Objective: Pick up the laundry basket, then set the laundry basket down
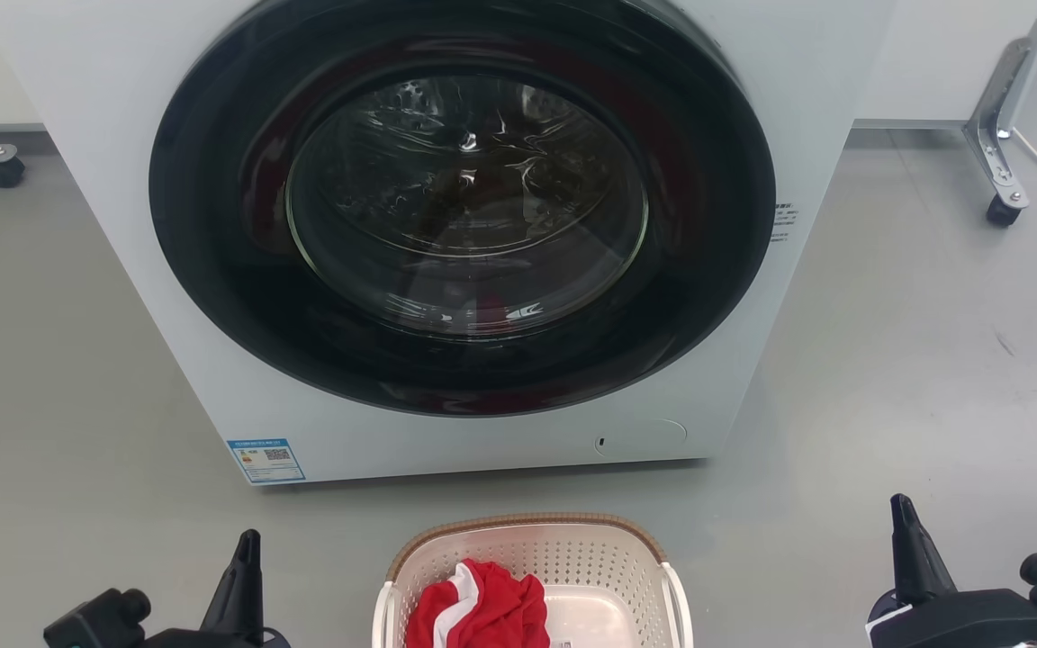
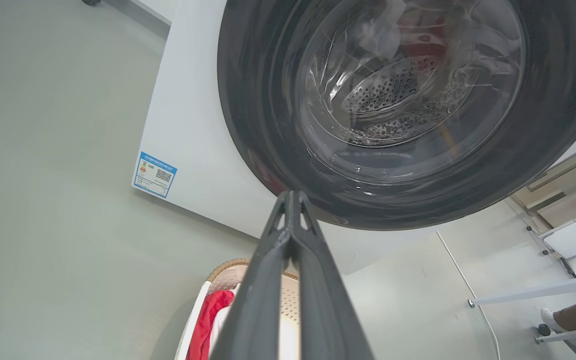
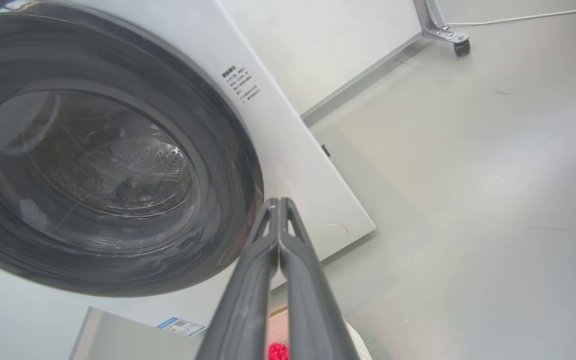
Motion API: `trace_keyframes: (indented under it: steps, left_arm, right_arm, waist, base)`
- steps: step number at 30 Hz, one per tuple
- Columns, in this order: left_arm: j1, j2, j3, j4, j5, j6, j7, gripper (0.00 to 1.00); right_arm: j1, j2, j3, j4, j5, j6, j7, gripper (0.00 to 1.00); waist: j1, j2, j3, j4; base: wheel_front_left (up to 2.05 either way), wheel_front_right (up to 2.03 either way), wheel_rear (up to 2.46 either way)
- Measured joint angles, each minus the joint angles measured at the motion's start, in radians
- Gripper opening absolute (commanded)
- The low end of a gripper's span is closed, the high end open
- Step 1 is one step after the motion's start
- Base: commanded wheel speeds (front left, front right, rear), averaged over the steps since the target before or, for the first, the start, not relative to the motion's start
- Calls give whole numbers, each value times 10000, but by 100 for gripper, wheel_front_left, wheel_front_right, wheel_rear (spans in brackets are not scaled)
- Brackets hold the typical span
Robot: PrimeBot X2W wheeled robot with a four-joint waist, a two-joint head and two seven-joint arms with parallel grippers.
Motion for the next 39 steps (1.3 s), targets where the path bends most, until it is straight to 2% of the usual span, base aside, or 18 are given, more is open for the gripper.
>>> trace_keyframes:
  steps: [39]
  left_arm:
    - [-662,-401,1185,901,-4729,-901,897,0]
  right_arm:
    - [-399,527,-1515,652,4846,943,1317,0]
  waist:
    - [-2,0,-116,-83]
  base:
    - [0,0,0]
